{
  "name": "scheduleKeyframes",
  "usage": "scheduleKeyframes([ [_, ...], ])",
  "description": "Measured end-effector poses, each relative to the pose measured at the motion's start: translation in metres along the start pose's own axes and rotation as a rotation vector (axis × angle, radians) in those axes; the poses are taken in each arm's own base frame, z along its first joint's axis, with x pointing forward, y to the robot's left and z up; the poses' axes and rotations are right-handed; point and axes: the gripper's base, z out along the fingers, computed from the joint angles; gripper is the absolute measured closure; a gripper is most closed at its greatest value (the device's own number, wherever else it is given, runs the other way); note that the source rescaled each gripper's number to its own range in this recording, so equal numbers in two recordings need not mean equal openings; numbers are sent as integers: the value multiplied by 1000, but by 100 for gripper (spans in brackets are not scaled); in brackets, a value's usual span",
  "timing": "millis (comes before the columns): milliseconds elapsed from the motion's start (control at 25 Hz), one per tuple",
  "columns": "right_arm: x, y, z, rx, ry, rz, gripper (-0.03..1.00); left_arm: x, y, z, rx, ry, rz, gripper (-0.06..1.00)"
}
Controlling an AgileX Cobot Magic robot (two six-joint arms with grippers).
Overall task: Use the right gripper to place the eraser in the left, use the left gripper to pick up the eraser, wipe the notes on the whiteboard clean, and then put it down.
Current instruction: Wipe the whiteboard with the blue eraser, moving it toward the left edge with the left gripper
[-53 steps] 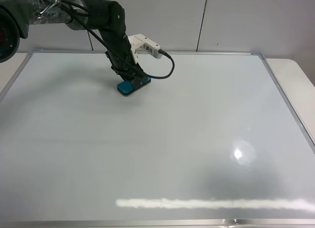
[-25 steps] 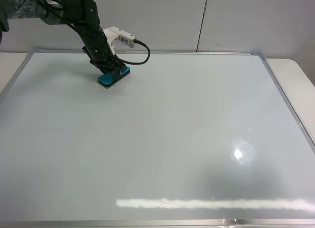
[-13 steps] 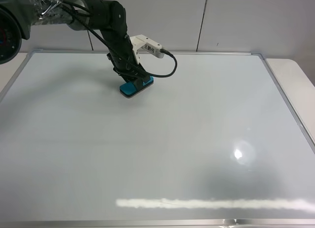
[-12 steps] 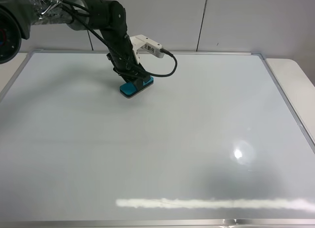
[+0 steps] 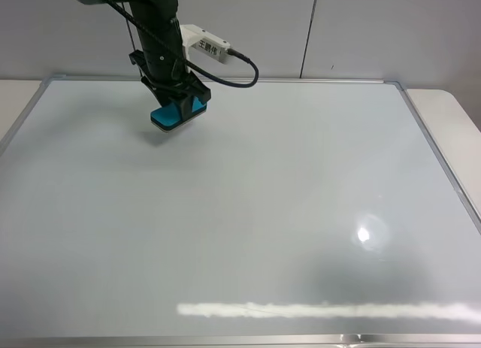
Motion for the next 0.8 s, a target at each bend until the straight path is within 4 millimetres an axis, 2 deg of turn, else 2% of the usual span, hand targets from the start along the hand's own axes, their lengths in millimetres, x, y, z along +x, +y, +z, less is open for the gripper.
scheduleKeyframes([
  [200, 0, 0, 0, 0, 0, 0, -3, 9, 7, -33, -58, -29, -81, 93],
  [320, 0, 0, 0, 0, 0, 0, -3, 25, 8, -41, -81, -30, -121, 93],
  [440, 0, 0, 0, 0, 0, 0, -3, 48, 12, -42, -84, -34, -165, 93],
  [800, 0, 0, 0, 0, 0, 0, -3, 149, 32, -25, -84, -8, -360, 93],
])
